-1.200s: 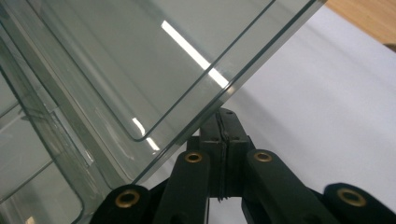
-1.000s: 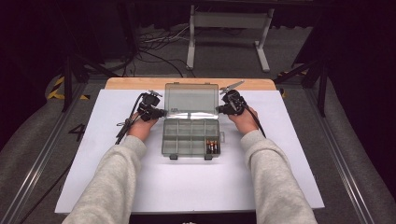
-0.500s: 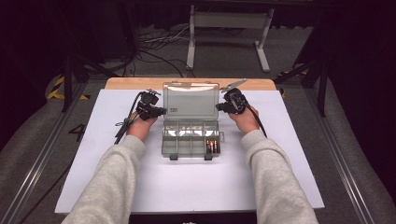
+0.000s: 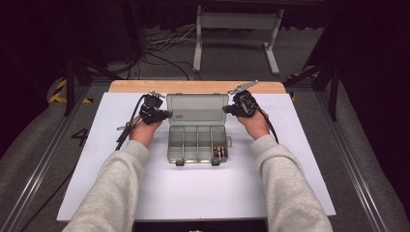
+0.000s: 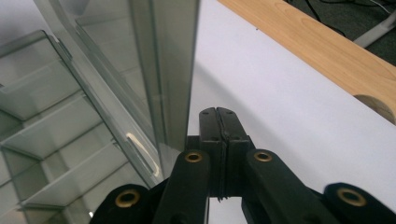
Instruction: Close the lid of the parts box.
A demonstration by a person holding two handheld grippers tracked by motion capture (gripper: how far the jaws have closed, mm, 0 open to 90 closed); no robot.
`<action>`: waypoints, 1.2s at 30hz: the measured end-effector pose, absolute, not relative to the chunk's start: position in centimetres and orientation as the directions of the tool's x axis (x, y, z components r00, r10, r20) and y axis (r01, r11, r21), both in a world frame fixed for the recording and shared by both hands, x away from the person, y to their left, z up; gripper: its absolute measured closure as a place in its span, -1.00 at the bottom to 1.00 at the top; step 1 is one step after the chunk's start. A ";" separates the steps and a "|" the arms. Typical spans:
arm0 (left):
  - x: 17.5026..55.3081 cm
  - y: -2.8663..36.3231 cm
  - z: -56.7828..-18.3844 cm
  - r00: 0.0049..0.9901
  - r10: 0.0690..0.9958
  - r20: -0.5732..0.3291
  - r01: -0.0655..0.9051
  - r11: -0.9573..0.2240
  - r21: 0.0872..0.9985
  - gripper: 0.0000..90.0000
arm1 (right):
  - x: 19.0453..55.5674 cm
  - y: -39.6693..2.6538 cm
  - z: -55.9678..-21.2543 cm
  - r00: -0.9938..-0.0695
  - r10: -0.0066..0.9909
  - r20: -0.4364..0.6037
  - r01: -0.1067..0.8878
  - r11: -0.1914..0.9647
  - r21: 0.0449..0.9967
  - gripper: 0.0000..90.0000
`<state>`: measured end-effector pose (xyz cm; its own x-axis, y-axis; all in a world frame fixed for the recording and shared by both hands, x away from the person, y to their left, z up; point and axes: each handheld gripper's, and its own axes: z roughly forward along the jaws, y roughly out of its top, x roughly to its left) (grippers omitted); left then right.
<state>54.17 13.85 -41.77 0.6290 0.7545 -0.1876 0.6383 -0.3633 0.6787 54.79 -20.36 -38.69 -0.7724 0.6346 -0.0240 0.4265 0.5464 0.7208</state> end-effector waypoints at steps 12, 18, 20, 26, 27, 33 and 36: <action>52.7 14.6 -39.8 0.672 0.716 -0.190 0.590 -0.362 0.722 0.99 | 53.0 -20.8 -36.7 -0.796 0.605 -0.020 0.389 0.536 0.750 1.00; 51.8 15.3 -39.1 0.692 0.693 -0.201 0.574 -0.360 0.735 0.99 | 51.5 -21.1 -35.8 -0.806 0.591 -0.024 0.364 0.527 0.768 1.00; 51.3 15.4 -38.8 0.700 0.684 -0.203 0.563 -0.355 0.746 0.99 | 51.1 -21.2 -35.6 -0.810 0.586 -0.022 0.357 0.523 0.774 1.00; 50.1 15.6 -38.0 0.726 0.655 -0.210 0.541 -0.356 0.762 0.99 | 49.9 -21.1 -34.9 -0.826 0.563 -0.014 0.344 0.524 0.779 1.00; 49.9 15.7 -37.8 0.731 0.649 -0.210 0.535 -0.355 0.766 0.99 | 49.7 -21.0 -34.8 -0.829 0.559 -0.012 0.342 0.525 0.780 1.00; 48.4 16.2 -37.1 0.752 0.620 -0.223 0.523 -0.357 0.774 0.99 | 48.1 -21.0 -34.4 -0.844 0.536 -0.003 0.340 0.540 0.770 1.00; 47.7 16.4 -37.0 0.763 0.599 -0.243 0.528 -0.361 0.769 0.99 | 47.2 -21.0 -34.1 -0.852 0.524 -0.003 0.332 0.544 0.771 1.00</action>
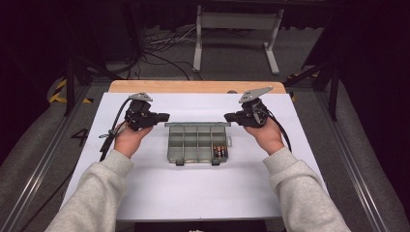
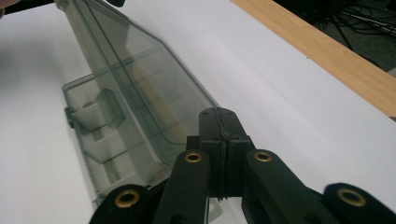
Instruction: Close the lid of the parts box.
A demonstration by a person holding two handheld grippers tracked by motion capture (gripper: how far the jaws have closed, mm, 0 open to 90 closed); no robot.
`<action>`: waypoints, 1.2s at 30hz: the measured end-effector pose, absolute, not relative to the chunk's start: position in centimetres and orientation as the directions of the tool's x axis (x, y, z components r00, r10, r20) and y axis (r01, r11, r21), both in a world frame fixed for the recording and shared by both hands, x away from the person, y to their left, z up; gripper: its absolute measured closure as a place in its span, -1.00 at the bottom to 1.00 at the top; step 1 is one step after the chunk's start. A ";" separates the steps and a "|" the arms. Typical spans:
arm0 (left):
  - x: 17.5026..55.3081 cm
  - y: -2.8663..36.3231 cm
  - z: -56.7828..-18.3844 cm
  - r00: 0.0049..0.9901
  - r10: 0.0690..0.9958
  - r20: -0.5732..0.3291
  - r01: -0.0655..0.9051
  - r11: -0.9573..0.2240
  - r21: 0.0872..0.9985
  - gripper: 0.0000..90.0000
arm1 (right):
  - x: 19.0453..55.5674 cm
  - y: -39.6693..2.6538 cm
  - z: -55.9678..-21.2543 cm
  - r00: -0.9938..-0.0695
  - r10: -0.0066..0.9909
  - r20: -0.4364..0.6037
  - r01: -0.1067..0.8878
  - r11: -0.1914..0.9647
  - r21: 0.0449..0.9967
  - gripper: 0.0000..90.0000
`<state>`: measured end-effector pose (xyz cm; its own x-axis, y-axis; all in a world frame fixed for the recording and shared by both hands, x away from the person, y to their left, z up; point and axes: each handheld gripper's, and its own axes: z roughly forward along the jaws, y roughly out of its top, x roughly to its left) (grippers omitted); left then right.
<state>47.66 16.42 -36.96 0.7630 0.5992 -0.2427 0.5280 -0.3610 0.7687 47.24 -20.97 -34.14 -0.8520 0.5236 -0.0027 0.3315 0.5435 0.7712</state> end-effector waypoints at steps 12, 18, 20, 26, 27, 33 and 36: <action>45.4 16.5 -36.3 0.796 0.541 -0.274 0.531 -0.404 0.745 0.99 | 44.9 -20.3 -34.5 -0.880 0.475 0.010 0.333 0.602 0.725 1.00; 44.3 16.3 -36.5 0.808 0.521 -0.273 0.529 -0.441 0.725 0.99 | 44.1 -20.0 -34.8 -0.885 0.466 0.025 0.349 0.626 0.698 1.00; 44.2 16.3 -36.5 0.808 0.519 -0.278 0.533 -0.443 0.721 0.99 | 44.0 -20.0 -34.9 -0.886 0.464 0.025 0.350 0.630 0.693 1.00; 43.5 16.1 -37.0 0.818 0.499 -0.285 0.533 -0.472 0.702 0.99 | 43.4 -19.9 -35.8 -0.890 0.456 0.028 0.356 0.654 0.667 1.00; 43.5 16.1 -37.0 0.818 0.499 -0.285 0.533 -0.472 0.702 0.99 | 43.4 -19.9 -35.8 -0.890 0.456 0.028 0.356 0.654 0.667 1.00; 43.0 15.9 -37.9 0.822 0.493 -0.285 0.537 -0.505 0.675 0.99 | 42.9 -19.5 -36.8 -0.895 0.446 0.015 0.350 0.682 0.642 1.00; 42.9 15.8 -38.5 0.823 0.488 -0.291 0.542 -0.518 0.662 0.99 | 42.7 -19.3 -37.1 -0.897 0.442 0.013 0.350 0.691 0.632 1.00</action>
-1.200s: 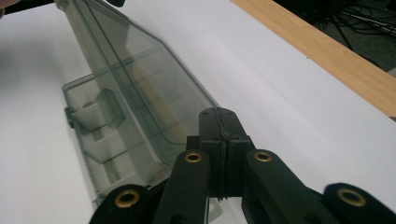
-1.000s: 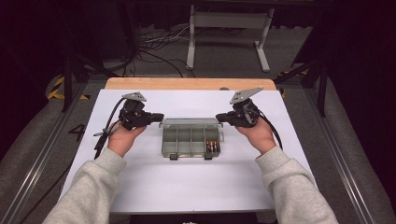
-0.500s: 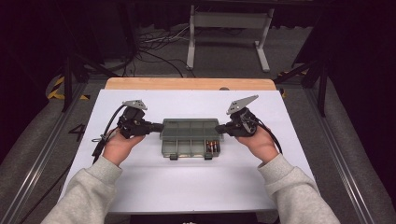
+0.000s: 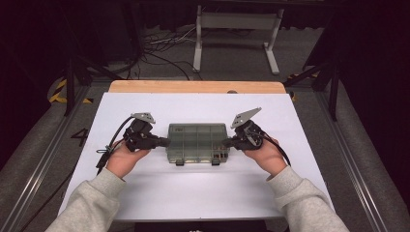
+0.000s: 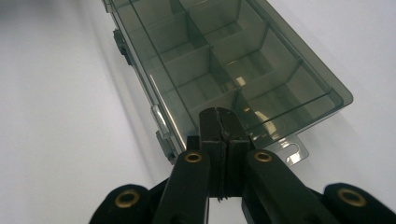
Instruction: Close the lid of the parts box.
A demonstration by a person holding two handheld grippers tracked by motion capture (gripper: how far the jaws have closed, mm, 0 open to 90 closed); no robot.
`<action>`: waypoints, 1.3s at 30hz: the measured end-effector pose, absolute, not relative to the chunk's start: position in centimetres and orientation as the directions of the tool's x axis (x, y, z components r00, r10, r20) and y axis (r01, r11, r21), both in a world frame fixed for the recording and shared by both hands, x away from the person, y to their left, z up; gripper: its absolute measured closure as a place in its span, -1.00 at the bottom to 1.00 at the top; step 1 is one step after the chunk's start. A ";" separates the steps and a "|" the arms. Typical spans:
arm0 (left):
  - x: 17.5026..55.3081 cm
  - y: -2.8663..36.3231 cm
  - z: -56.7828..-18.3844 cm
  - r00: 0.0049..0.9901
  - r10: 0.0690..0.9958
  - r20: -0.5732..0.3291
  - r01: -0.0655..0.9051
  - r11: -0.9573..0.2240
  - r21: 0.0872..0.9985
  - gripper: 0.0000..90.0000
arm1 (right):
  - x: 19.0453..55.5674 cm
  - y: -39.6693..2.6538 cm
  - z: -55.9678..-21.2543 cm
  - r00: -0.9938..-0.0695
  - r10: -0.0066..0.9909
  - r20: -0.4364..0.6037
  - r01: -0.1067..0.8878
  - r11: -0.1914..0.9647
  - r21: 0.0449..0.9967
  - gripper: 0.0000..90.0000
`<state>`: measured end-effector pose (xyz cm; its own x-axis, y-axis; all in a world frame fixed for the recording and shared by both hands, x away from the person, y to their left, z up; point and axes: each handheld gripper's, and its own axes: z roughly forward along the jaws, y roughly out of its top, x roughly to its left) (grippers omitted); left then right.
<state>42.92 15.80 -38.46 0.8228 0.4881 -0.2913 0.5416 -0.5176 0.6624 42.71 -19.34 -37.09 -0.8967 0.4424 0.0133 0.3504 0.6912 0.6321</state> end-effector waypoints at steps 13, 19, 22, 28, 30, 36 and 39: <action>42.8 15.3 -39.7 0.819 0.502 -0.277 0.547 -0.539 0.640 0.99 | 42.5 -19.0 -38.1 -0.896 0.443 0.019 0.363 0.709 0.605 1.00; 42.8 14.6 -40.1 0.829 0.496 -0.259 0.536 -0.571 0.622 0.99 | 42.5 -18.9 -38.5 -0.896 0.443 0.021 0.370 0.720 0.587 1.00; 42.8 14.4 -40.3 0.829 0.500 -0.252 0.535 -0.573 0.621 0.99 | 42.4 -18.7 -38.6 -0.899 0.438 0.021 0.367 0.724 0.584 1.00; 42.7 14.2 -40.3 0.832 0.502 -0.234 0.524 -0.577 0.626 0.99 | 42.3 -18.5 -38.7 -0.899 0.438 0.024 0.369 0.724 0.583 1.00; 42.6 14.2 -40.3 0.834 0.503 -0.226 0.520 -0.580 0.627 0.99 | 42.3 -18.5 -38.8 -0.898 0.439 0.023 0.368 0.722 0.586 1.00; 42.8 14.2 -40.5 0.829 0.505 -0.240 0.528 -0.565 0.634 0.99 | 42.0 -18.5 -38.9 -0.898 0.439 0.008 0.358 0.721 0.593 1.00; 42.7 14.0 -40.6 0.831 0.505 -0.235 0.524 -0.566 0.636 0.99 | 41.9 -18.5 -39.0 -0.897 0.442 -0.002 0.354 0.721 0.595 1.00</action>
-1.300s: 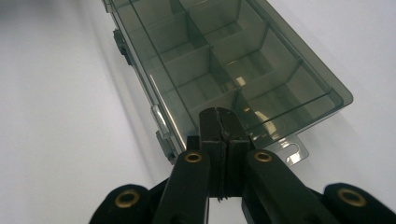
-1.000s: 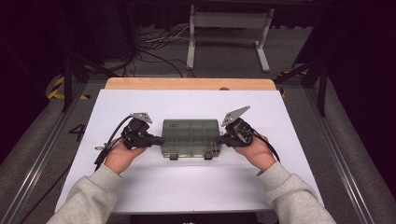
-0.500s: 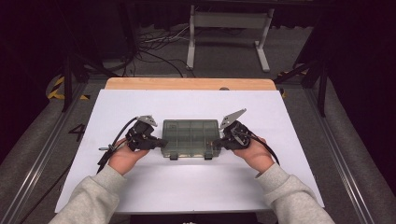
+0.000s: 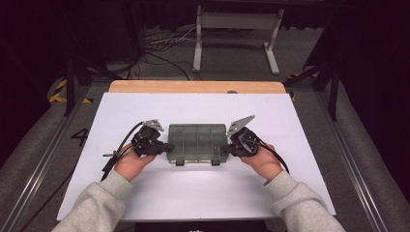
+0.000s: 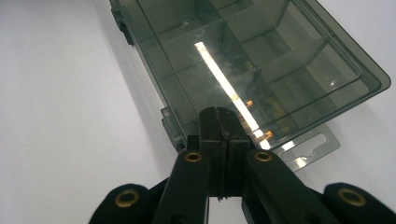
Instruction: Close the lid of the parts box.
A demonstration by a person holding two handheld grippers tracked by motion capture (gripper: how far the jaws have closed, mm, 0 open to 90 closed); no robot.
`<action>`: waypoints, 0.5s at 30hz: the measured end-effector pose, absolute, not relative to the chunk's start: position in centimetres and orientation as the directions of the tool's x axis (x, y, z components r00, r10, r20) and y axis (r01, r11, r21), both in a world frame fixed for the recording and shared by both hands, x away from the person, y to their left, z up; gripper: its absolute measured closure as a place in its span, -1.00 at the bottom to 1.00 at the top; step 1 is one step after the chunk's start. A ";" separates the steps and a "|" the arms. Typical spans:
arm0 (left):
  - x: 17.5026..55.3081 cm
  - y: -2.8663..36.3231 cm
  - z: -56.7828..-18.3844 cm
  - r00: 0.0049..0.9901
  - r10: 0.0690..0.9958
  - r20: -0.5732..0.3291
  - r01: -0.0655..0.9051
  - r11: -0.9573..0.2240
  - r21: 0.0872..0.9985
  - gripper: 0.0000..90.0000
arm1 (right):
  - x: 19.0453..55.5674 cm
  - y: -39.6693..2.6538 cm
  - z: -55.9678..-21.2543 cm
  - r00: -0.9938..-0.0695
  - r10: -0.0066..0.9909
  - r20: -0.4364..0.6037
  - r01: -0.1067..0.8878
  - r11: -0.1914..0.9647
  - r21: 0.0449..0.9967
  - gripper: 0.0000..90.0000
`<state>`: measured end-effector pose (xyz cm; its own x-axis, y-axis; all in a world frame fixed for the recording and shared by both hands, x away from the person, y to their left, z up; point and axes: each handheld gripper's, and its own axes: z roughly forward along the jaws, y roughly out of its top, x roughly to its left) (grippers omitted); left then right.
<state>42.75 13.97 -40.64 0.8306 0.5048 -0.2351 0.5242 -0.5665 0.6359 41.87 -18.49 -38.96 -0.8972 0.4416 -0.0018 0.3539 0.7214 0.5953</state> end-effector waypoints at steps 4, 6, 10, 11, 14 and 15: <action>42.5 13.2 -41.1 0.838 0.512 -0.189 0.503 -0.591 0.631 0.99 | 41.8 -18.4 -39.4 -0.893 0.450 -0.006 0.363 0.729 0.580 1.00; 42.5 13.4 -41.1 0.835 0.514 -0.193 0.506 -0.584 0.635 0.99 | 41.6 -18.6 -39.5 -0.894 0.447 -0.018 0.351 0.727 0.590 1.00; 42.5 13.3 -41.1 0.836 0.518 -0.183 0.503 -0.587 0.634 0.99 | 41.7 -18.6 -39.5 -0.895 0.446 -0.014 0.351 0.724 0.594 1.00; 42.4 13.3 -41.0 0.837 0.517 -0.180 0.500 -0.589 0.635 0.99 | 41.6 -18.6 -39.5 -0.895 0.445 -0.018 0.350 0.727 0.591 1.00; 42.5 13.5 -41.1 0.841 0.507 -0.191 0.498 -0.584 0.641 0.99 | 41.6 -18.5 -39.5 -0.898 0.440 -0.022 0.344 0.731 0.589 0.95; 42.4 13.5 -41.0 0.844 0.504 -0.186 0.492 -0.587 0.643 0.97 | 41.6 -18.6 -39.4 -0.898 0.441 -0.010 0.351 0.728 0.590 0.92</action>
<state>42.40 13.47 -41.05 0.8436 0.5037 -0.1862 0.4924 -0.5871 0.6426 41.65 -18.57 -39.41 -0.8976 0.4407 -0.0103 0.3505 0.7276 0.5897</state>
